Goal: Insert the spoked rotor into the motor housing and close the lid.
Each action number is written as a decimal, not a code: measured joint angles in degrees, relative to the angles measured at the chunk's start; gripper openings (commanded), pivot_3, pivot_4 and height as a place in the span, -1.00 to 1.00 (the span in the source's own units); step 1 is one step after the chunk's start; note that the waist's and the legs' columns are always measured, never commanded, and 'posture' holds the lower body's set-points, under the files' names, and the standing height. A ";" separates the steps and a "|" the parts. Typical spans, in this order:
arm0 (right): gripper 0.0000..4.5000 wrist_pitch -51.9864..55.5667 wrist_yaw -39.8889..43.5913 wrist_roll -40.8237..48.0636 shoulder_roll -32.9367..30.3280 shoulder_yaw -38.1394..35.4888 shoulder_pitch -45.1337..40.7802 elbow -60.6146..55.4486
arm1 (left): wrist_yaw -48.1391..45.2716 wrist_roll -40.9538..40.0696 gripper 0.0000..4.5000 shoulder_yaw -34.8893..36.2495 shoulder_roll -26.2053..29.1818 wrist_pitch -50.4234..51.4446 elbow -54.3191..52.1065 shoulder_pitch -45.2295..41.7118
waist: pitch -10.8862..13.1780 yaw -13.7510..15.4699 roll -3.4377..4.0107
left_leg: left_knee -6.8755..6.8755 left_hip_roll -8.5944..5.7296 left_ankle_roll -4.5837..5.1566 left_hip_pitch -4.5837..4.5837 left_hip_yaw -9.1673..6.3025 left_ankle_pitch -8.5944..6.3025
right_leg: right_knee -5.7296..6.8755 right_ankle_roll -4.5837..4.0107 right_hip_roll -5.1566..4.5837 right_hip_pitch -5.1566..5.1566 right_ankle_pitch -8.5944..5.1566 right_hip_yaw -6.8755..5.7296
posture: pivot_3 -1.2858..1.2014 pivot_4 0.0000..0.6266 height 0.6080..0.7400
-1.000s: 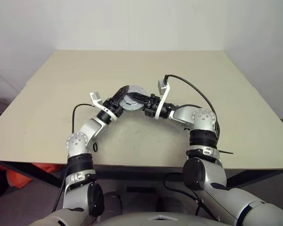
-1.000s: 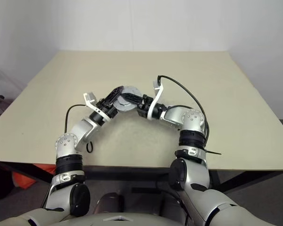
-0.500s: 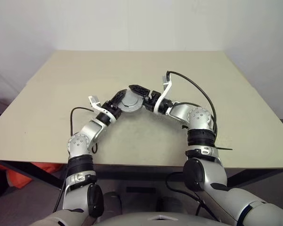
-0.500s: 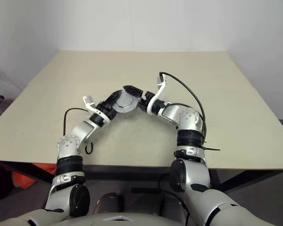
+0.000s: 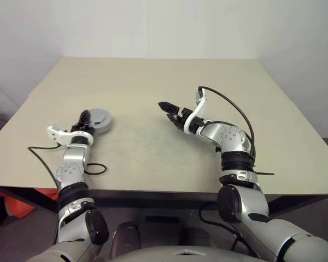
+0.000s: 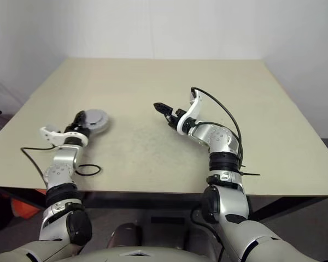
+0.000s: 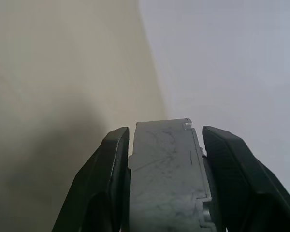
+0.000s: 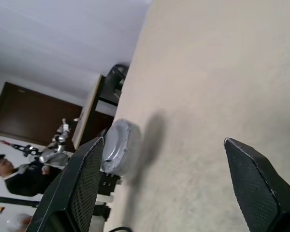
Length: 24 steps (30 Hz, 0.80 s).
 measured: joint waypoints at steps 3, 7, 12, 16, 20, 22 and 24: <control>0.99 -0.05 0.06 0.00 0.00 0.08 0.01 0.00 | 1.55 1.91 -0.08 1.04 0.95 -2.46 2.31 -0.14 | 0.00 0.04 -0.03 | 0.00 0.00 0.00 0.00 -0.01 0.00 | 0.01 0.00 0.00 0.00 0.00 0.00 | 0.03 -1.00 1.00; 1.00 -0.46 0.10 -0.13 0.02 0.51 0.01 0.00 | 2.12 3.56 0.24 0.98 1.05 -3.49 3.72 -0.43 | 0.03 0.11 -0.19 | 0.02 0.02 -0.04 0.01 -0.03 0.03 | 0.06 -0.01 0.01 0.00 0.00 -0.02 | 0.03 -1.00 1.00; 1.00 -1.33 0.42 -0.31 -0.29 0.75 0.01 0.42 | 2.53 5.15 0.95 0.96 3.16 -4.73 3.89 -0.93 | 0.03 0.00 -0.20 | 0.01 0.02 -0.09 0.08 -0.03 0.06 | 0.11 -0.03 0.01 0.01 0.00 -0.02 | 0.03 -1.00 1.00; 1.00 -2.67 1.41 -2.04 -1.94 1.30 -0.11 3.38 | 3.45 6.69 0.98 1.74 5.92 -6.70 4.14 -0.95 | 0.02 -0.12 -0.21 | 0.02 0.02 -0.12 0.11 -0.03 0.07 | 0.13 -0.04 0.01 0.01 0.01 -0.01 | 0.03 -1.00 1.00; 1.00 -4.58 2.62 -4.22 -3.83 1.83 -1.55 7.94 | 3.60 8.11 0.98 2.31 10.48 -7.80 4.37 -0.95 | 0.02 -0.16 -0.20 | 0.02 0.01 -0.17 0.12 -0.03 0.10 | 0.15 -0.07 0.01 0.01 0.01 -0.03 | 0.03 -1.00 1.00; 1.00 -6.29 3.71 -5.21 -4.28 2.36 -2.36 8.43 | 3.52 9.36 0.98 2.10 12.21 -8.32 4.39 -0.96 | 0.02 -0.15 -0.21 | 0.02 0.02 -0.18 0.12 -0.03 0.11 | 0.16 -0.08 0.01 0.01 0.01 -0.03 | 0.03 -1.00 1.00; 1.00 -10.18 5.57 -7.67 -4.51 4.53 -2.25 8.05 | 3.01 11.80 0.98 0.76 13.27 -8.84 4.37 -0.94 | 0.01 -0.02 -0.22 | 0.02 0.05 -0.18 0.12 -0.04 0.11 | 0.17 -0.08 0.00 0.04 0.01 -0.04 | 0.03 -1.00 1.00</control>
